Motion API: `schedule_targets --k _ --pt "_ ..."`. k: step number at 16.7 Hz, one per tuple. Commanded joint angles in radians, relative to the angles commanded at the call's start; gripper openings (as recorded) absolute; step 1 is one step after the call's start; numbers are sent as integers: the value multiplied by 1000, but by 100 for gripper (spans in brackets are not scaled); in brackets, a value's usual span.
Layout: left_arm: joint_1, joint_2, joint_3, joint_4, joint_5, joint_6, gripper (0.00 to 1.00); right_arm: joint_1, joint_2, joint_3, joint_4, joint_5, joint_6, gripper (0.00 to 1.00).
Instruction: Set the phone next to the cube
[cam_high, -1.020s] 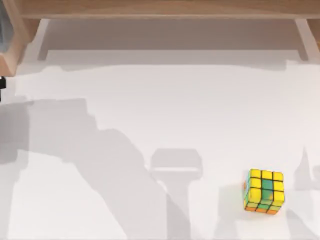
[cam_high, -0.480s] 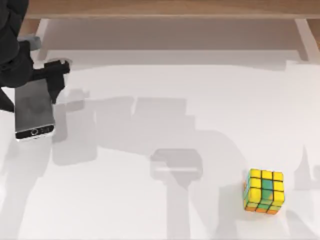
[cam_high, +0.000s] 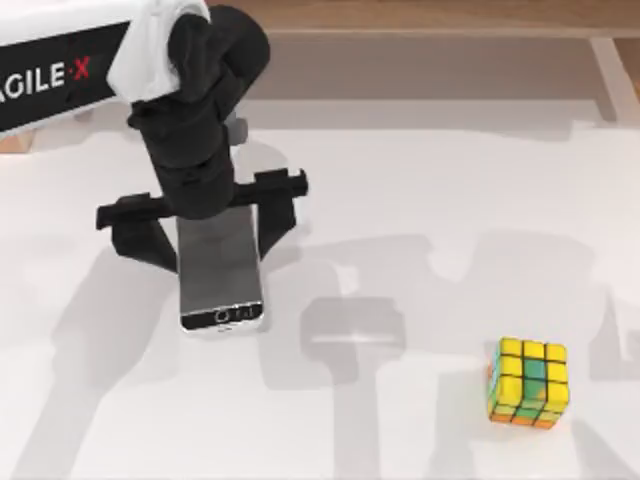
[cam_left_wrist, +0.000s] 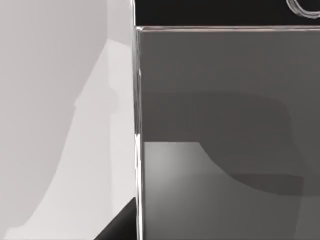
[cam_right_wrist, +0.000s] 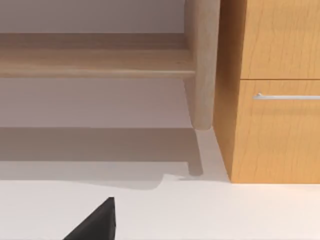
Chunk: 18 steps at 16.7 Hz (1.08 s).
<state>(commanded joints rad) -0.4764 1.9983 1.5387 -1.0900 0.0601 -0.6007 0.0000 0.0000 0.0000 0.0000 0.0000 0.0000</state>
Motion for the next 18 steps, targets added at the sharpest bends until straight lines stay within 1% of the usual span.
schedule_targets --k 5,10,14,18 --pt "-223 22 27 -36 -14 -161 0 0 0 0 0 0 0 100" --pt "-384 40 67 -54 -46 -263 0 0 0 0 0 0 0 100" --pt "-447 48 90 -57 -67 -299 0 0 0 0 0 0 0 100" --pt "-453 49 93 -57 -69 -302 0 0 0 0 0 0 0 100"
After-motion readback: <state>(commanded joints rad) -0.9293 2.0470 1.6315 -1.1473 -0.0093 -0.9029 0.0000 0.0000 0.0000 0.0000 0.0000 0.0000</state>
